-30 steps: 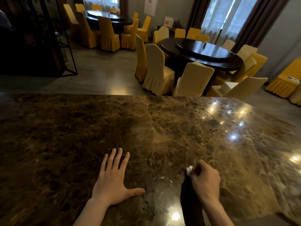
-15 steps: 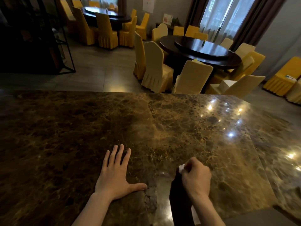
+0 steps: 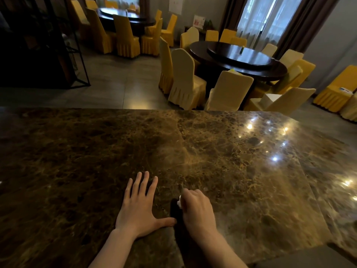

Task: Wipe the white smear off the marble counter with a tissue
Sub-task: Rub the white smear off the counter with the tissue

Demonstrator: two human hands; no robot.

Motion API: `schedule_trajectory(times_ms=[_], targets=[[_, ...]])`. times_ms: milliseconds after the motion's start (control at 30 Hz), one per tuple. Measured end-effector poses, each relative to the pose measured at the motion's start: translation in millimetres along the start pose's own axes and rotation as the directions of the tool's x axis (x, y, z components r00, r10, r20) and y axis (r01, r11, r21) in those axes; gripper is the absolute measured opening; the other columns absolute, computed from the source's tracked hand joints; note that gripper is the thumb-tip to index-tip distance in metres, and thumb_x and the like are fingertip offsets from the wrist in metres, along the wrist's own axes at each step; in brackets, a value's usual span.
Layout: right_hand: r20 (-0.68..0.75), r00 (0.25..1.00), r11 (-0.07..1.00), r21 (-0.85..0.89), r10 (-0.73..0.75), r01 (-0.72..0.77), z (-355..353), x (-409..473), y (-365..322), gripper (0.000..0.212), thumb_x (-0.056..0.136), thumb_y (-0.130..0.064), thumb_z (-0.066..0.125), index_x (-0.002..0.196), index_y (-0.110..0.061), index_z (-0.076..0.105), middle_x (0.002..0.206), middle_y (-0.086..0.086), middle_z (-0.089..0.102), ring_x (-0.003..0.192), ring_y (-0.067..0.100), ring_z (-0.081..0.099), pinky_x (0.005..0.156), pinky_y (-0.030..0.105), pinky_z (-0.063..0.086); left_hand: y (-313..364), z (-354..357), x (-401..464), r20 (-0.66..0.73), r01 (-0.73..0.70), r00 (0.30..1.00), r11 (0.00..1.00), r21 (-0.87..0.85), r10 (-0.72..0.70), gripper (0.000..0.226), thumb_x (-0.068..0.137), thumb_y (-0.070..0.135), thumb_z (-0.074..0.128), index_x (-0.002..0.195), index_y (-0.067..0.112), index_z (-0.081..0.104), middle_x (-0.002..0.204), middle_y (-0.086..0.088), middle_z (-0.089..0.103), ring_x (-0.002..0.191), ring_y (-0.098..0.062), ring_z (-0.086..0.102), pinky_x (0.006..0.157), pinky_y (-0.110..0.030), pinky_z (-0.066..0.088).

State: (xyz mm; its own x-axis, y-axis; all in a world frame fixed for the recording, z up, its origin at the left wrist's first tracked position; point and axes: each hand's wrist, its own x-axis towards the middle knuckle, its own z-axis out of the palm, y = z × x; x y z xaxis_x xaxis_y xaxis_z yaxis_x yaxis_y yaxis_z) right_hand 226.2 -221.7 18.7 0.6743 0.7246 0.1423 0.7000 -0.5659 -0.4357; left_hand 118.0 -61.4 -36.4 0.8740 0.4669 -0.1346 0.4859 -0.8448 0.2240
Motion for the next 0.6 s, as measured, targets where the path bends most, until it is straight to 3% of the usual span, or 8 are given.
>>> schedule_trajectory(times_ms=[67,200,333,400,500,600], targets=[[-0.009,0.999,0.998,-0.046,-0.034,0.034,0,-3,12,0.029,0.086,-0.015,0.07,0.073,-0.024,0.045,0.075,-0.003,0.064,0.069,0.017,0.052,0.057,0.029,0.034,1,-1,0,-0.003,0.003,1.0,1.0,0.002,-0.003,0.15,0.047,0.12,0.013,0.162,0.029,-0.022,0.169,-0.001,-0.034,0.151,-0.022,-0.041,0.128,-0.053,-0.018],[-0.077,0.983,0.981,-0.092,0.164,-0.17,-29,-9,63,0.031,0.078,-0.009,0.075,0.069,-0.022,0.048,0.066,-0.002,0.059,0.062,0.022,0.053,0.052,0.027,0.03,1,-2,1,0.012,0.012,1.0,1.0,0.011,-0.012,0.149,0.047,0.12,0.013,0.16,0.031,-0.025,0.168,0.0,-0.037,0.149,-0.021,-0.043,0.128,-0.053,-0.018],[-0.272,0.862,0.901,0.055,0.428,-0.43,-58,4,107,0.032,0.078,-0.008,0.077,0.065,-0.013,0.049,0.058,0.004,0.06,0.057,0.031,0.057,0.053,0.033,0.037,3,-3,0,0.013,0.011,1.0,1.0,0.008,-0.012,0.149,0.047,0.12,0.013,0.161,0.031,-0.024,0.168,0.0,-0.035,0.15,-0.022,-0.041,0.128,-0.052,-0.019],[-0.298,0.811,0.861,0.099,0.503,-0.498,-57,13,108,0.03,0.08,-0.007,0.077,0.066,-0.013,0.051,0.061,0.008,0.062,0.06,0.034,0.059,0.055,0.034,0.039,3,-3,0,0.013,0.013,1.0,1.0,0.011,-0.013,0.15,0.047,0.12,0.013,0.161,0.031,-0.023,0.169,0.0,-0.035,0.151,-0.022,-0.041,0.128,-0.052,-0.02],[-0.238,0.848,0.878,0.059,0.474,-0.475,-38,12,89,0.026,0.084,-0.013,0.075,0.069,-0.011,0.054,0.07,0.013,0.067,0.069,0.036,0.064,0.058,0.035,0.041,2,-3,1,0.011,0.015,1.0,1.0,0.022,-0.015,0.149,0.047,0.12,0.013,0.161,0.031,-0.024,0.169,0.0,-0.035,0.151,-0.022,-0.04,0.128,-0.052,-0.019],[-0.144,0.911,0.922,0.09,0.386,-0.376,-19,-4,54,0.027,0.083,-0.016,0.075,0.067,-0.019,0.053,0.069,0.002,0.066,0.065,0.024,0.061,0.058,0.031,0.038,3,-2,1,-0.002,0.006,1.0,1.0,0.0,-0.006,0.148,0.048,0.119,0.015,0.162,0.031,-0.022,0.169,0.0,-0.033,0.152,-0.022,-0.039,0.128,-0.052,-0.018]])
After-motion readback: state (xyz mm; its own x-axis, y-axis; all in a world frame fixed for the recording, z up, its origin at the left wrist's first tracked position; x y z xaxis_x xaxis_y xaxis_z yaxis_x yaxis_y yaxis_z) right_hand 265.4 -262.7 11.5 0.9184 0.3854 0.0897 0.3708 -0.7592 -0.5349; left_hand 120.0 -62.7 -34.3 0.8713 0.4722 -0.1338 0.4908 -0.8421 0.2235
